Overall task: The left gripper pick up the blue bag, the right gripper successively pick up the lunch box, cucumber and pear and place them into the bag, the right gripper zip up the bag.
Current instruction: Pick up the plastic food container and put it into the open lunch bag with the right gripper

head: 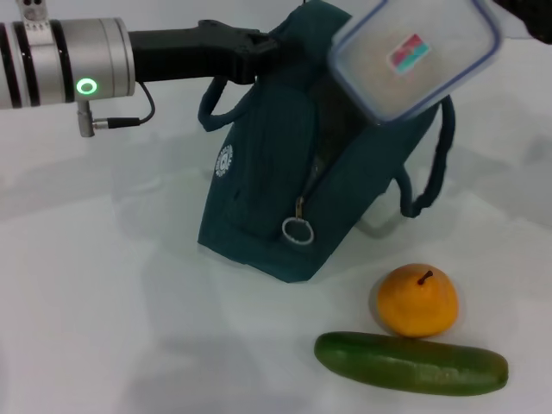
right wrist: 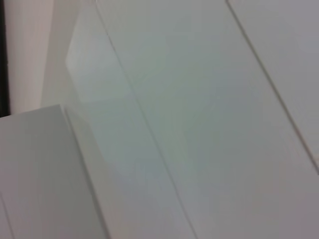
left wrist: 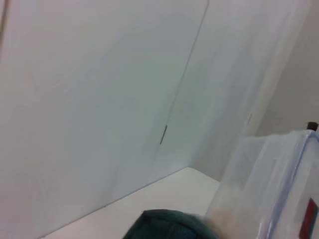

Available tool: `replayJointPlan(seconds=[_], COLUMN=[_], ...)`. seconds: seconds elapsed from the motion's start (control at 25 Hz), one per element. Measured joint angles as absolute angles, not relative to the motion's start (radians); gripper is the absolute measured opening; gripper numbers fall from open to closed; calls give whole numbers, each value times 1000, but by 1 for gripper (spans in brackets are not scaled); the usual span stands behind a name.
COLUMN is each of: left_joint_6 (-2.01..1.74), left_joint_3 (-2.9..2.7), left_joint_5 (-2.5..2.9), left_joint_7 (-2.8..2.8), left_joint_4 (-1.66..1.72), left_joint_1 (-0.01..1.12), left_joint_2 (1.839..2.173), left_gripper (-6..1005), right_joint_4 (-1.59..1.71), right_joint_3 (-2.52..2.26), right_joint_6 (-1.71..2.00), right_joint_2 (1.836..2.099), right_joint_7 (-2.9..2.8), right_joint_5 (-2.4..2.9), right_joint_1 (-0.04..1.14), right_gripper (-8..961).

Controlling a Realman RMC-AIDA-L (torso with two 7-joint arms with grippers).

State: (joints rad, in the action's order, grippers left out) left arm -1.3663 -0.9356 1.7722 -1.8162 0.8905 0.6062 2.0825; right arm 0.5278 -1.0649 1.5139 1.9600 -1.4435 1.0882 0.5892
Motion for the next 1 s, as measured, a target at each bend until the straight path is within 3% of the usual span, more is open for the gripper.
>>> replayJointPlan(seconds=[0.4,0.64,0.68,1.0], left_joint_6=[-1361,-1368,-1369,-1381], left_joint_3=[-940,-941,-941,-942], left_joint_5=[1776,1766,1765,1760], left_joint_7=[-1819,-1822,-1822,-1824], left_joint_4=[890,890,890,890], left_joint_1=[605,604,604,605], left_joint_2=[2082,2082,2082,2082], left_gripper=[39,40,40,41], right_joint_4=[523,527,528,519], right_joint_3=[-1063,-1063,-1065,-1189], right_joint_6=[1507,1465,1431,1373], right_joint_2=[1957,1987,2005,2016], right_joint_7=[-1444,-1445,-1442,-1433], right_joint_5=[1125,1227,1261,1298], right_joint_1=[586,615,627,685], right_gripper=[178,183,184,191])
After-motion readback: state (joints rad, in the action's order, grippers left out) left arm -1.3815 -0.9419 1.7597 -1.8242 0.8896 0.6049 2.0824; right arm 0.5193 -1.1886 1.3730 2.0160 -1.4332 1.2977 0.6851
